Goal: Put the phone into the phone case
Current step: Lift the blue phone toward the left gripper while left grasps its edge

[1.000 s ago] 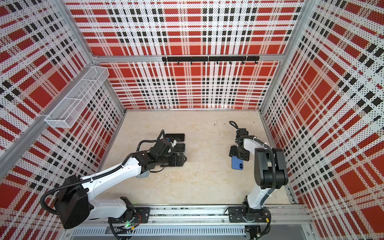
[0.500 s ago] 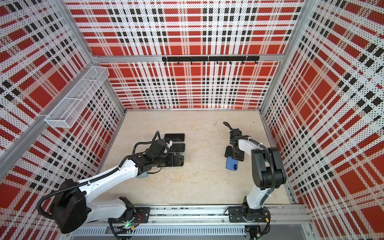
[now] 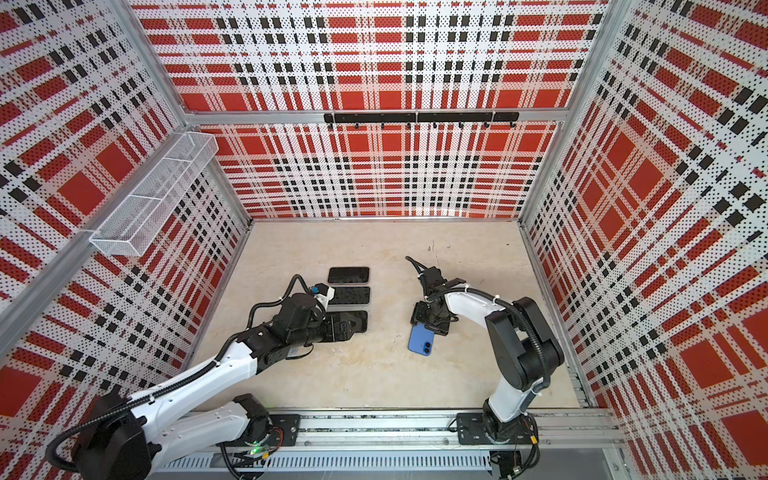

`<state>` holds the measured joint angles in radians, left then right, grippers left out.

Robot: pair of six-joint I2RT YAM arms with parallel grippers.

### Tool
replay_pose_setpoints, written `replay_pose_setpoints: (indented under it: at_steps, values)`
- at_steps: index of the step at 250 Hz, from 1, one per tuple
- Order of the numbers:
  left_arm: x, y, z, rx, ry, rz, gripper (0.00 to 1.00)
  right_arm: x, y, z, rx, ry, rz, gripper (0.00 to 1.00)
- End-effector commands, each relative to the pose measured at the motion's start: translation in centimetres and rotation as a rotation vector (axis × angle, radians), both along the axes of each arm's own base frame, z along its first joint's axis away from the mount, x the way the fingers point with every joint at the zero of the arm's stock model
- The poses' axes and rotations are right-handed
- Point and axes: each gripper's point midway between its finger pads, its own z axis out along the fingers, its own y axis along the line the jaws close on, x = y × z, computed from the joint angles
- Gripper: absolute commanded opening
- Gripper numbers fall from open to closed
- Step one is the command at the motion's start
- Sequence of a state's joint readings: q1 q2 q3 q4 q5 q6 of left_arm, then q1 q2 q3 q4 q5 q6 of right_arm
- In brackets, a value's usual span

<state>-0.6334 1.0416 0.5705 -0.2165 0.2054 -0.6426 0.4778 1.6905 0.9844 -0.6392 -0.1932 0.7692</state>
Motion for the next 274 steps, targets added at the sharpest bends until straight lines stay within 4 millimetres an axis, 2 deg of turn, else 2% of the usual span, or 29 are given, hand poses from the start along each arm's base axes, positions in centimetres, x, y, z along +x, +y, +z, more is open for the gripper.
replay_pose_setpoints:
  at_steps: [1,62,101,154,205,274]
  values:
    - [-0.3,-0.7,1.2,-0.063,-0.047,-0.041,0.99,1.3,1.8,0.2,0.089,-0.016,-0.074,0.47]
    - [-2.4,-3.2,0.5,-0.058,-0.077,-0.184,1.00,1.4,3.3,1.0,0.218,-0.057,-0.113,0.47]
    - [-2.6,-5.1,-0.9,-0.109,-0.067,-0.214,1.00,1.6,4.2,2.1,0.290,-0.078,-0.115,0.47]
    - [-1.8,-7.3,-2.9,-0.153,-0.053,-0.253,1.00,1.4,4.4,2.7,0.322,-0.094,-0.115,0.47]
    - [-1.3,-10.3,-5.0,-0.202,0.005,-0.328,0.92,1.2,4.4,2.7,0.335,-0.102,-0.114,0.47]
    - [-0.5,-12.8,-5.8,-0.222,0.032,-0.362,0.81,1.1,4.4,2.6,0.345,-0.107,-0.118,0.47]
